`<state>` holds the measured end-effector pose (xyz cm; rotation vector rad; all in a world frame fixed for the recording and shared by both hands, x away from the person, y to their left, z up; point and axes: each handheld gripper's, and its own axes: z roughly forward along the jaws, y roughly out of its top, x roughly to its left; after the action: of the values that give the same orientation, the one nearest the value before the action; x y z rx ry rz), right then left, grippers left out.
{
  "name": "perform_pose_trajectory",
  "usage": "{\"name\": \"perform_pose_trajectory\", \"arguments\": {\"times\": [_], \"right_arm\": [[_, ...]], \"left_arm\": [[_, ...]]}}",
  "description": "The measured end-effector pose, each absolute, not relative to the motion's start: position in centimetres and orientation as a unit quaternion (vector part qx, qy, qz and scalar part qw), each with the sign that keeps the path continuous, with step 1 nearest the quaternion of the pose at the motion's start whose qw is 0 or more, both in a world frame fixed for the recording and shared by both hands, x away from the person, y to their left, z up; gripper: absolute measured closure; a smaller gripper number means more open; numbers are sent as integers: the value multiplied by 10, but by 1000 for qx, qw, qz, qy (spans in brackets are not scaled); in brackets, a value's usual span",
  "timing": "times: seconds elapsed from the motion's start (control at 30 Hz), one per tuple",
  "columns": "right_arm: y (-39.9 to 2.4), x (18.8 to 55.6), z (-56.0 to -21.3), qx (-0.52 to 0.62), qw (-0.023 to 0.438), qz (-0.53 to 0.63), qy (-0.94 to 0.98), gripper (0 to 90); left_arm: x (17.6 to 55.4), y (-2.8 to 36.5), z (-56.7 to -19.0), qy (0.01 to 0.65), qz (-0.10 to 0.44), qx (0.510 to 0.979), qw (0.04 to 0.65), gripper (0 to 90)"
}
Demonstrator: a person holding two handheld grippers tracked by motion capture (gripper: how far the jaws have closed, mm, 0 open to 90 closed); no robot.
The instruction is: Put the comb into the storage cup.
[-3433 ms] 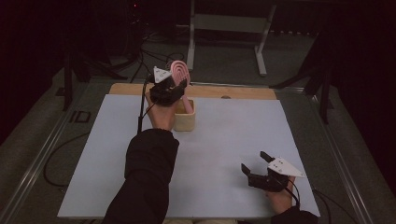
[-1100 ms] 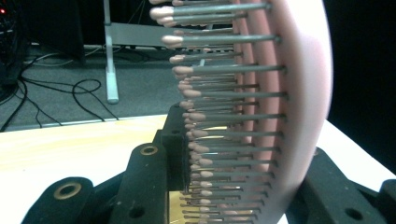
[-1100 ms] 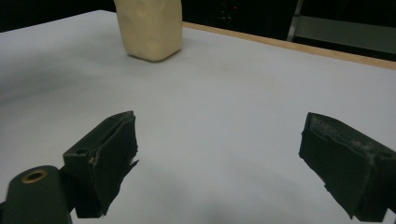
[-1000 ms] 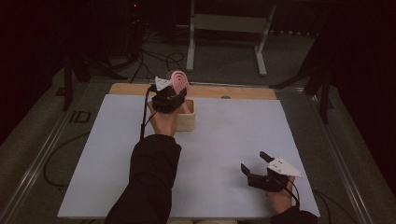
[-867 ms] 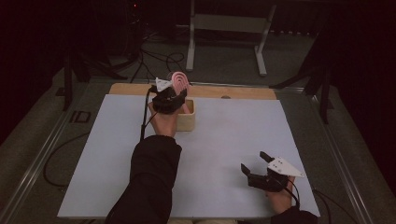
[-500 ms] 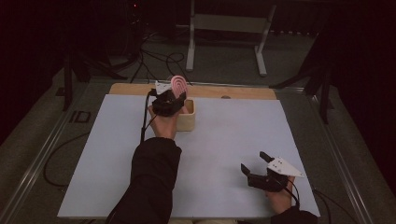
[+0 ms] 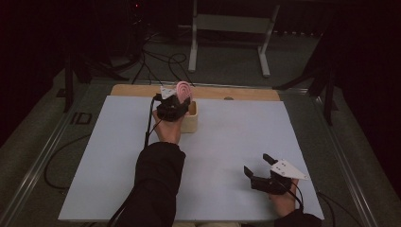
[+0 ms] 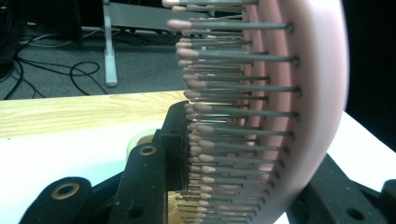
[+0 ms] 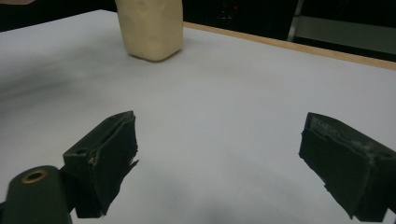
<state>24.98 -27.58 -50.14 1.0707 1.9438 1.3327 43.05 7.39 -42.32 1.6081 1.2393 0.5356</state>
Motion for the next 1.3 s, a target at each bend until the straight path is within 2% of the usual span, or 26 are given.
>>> {"name": "perform_pose_trajectory", "arguments": {"times": [1.3], "right_arm": [[-276,250,-502,398,273,494,723,111]], "left_arm": [[434,76,-427,508,206,677,491,595]]}}
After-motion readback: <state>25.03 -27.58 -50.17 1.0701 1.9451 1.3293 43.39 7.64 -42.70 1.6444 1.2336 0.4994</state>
